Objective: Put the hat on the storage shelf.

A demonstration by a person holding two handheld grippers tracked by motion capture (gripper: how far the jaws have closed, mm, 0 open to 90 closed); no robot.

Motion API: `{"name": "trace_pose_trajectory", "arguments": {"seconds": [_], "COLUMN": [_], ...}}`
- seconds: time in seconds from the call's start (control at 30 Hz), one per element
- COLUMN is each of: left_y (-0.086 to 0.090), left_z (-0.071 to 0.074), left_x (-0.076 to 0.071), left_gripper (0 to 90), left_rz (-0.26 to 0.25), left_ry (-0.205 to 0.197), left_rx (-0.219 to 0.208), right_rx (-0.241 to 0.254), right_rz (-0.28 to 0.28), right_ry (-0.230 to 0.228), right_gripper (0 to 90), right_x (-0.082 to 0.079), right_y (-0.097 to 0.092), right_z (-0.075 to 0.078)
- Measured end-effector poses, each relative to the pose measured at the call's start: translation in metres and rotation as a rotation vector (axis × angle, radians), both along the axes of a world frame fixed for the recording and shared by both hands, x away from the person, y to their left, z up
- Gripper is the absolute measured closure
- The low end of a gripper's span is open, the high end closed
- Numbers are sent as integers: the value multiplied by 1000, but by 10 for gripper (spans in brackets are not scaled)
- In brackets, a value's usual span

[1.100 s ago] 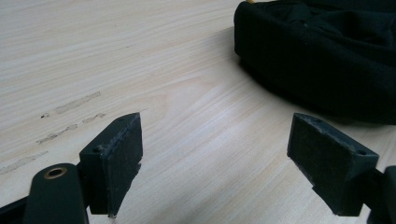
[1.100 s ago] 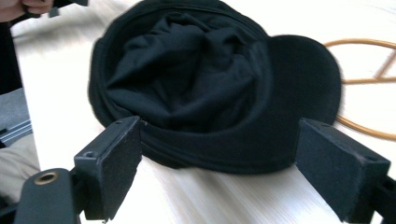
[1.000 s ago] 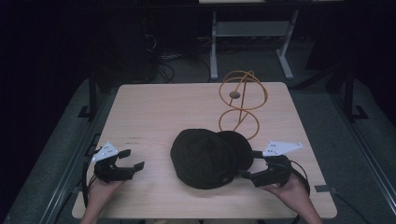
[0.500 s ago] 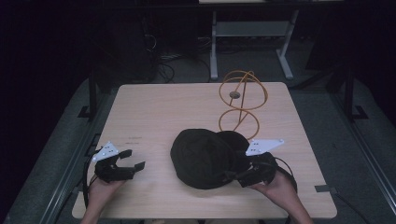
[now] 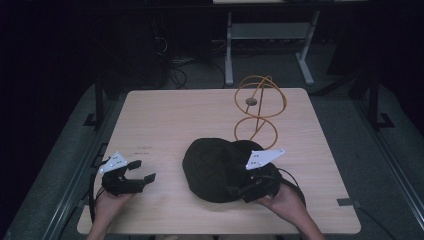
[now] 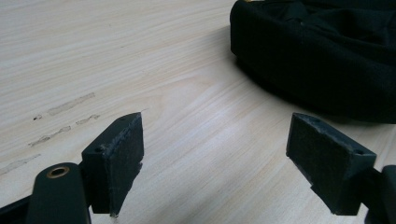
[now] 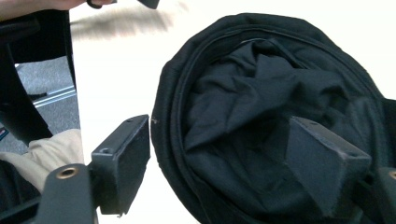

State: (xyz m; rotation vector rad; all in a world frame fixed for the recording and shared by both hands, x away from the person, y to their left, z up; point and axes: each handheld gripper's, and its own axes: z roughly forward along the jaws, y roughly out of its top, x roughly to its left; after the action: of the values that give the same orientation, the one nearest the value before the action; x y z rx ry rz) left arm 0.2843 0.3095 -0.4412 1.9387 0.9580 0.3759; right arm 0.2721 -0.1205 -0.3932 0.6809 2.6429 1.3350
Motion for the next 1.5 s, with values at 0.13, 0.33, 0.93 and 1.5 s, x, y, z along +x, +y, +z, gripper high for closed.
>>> {"name": "trace_pose_trajectory", "arguments": {"seconds": [0.13, 0.33, 0.93, 1.5], "left_y": [0, 0, 0, -2], "left_z": [-1, -1, -1, -1], "left_x": [0, 1, 1, 0], "left_gripper": [186, 186, 186, 186], "left_rz": [0, -3, -8, -18], "left_ry": [0, -3, -1, 9], "left_rx": [0, 6, 5, 7], "right_rx": [-9, -15, -106, -172], "right_rz": [18, 56, 78, 64], "right_ry": [3, -1, 7, 16], "right_gripper": [270, 345, 445, 550], "right_x": [-1, -3, -2, -3], "right_y": [7, 17, 39, 44], "right_z": [-1, -3, -18, -32]}}
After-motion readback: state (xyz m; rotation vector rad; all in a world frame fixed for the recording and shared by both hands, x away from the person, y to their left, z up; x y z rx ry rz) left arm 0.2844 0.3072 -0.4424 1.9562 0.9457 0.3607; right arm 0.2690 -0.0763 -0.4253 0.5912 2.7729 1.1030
